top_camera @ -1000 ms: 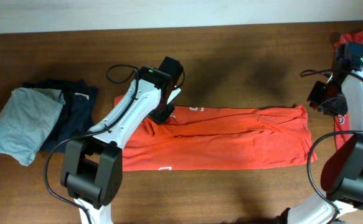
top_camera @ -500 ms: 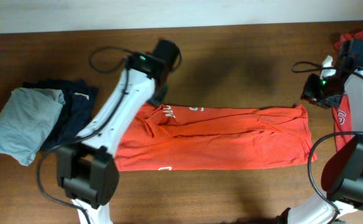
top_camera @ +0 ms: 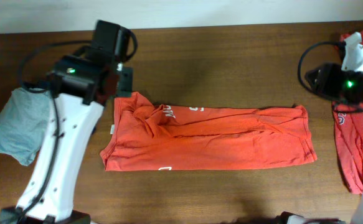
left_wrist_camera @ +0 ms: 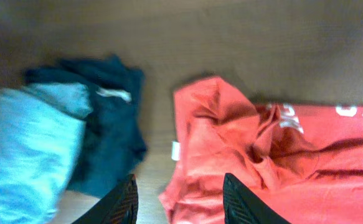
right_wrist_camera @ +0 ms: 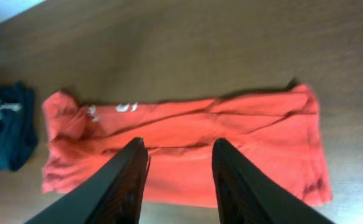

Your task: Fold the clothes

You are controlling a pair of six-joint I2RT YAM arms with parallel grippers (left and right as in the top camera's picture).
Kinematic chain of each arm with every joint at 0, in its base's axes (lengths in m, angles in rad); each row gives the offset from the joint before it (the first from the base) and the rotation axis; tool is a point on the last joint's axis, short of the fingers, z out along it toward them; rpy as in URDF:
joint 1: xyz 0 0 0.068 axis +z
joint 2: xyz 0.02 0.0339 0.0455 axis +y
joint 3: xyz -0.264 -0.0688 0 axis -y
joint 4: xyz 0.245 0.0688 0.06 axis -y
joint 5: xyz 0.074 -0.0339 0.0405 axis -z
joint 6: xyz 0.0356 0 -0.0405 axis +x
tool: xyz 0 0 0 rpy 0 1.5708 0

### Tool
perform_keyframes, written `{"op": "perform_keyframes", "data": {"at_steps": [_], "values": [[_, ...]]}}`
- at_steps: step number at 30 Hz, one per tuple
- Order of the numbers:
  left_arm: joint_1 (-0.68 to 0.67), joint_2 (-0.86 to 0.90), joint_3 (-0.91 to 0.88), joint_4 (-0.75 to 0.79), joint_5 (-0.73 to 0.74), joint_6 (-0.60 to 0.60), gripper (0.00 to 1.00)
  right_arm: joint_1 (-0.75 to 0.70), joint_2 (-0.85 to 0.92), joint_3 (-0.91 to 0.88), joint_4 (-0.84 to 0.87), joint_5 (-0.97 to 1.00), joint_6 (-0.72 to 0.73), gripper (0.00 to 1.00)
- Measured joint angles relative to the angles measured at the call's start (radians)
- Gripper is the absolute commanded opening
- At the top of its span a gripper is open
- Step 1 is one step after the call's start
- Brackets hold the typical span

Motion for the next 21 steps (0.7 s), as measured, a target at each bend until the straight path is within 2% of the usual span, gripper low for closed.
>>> {"op": "perform_keyframes", "data": {"at_steps": [3, 10, 13, 16, 19, 20, 21], "values": [[0.0, 0.021, -0.159, 0.117, 0.068, -0.007, 0.51, 0.03, -0.034, 0.0, -0.041, -0.013, -0.002, 0.39], [0.0, 0.042, -0.491, 0.449, 0.287, 0.006, 0.53, 0.162, -0.036, 0.0, -0.055, 0.012, -0.002, 0.4], [-0.004, 0.042, -0.573, 0.499, 0.343, 0.023, 0.57, 0.193, -0.036, 0.0, -0.055, 0.049, -0.003, 0.4], [-0.007, 0.042, -0.619, 0.53, 0.369, 0.032, 0.56, 0.198, -0.036, 0.0, -0.055, 0.069, -0.002, 0.41], [-0.008, 0.042, -0.641, 0.555, 0.382, 0.04, 0.47, 0.197, -0.036, 0.0, -0.055, 0.08, -0.002, 0.41], [-0.008, 0.042, -0.643, 0.559, 0.385, 0.05, 0.4, 0.197, -0.036, 0.0, -0.055, 0.082, -0.003, 0.41], [-0.01, 0.042, -0.643, 0.565, 0.389, 0.063, 0.3, 0.197, -0.036, 0.0, -0.055, 0.085, -0.003, 0.41]]}}
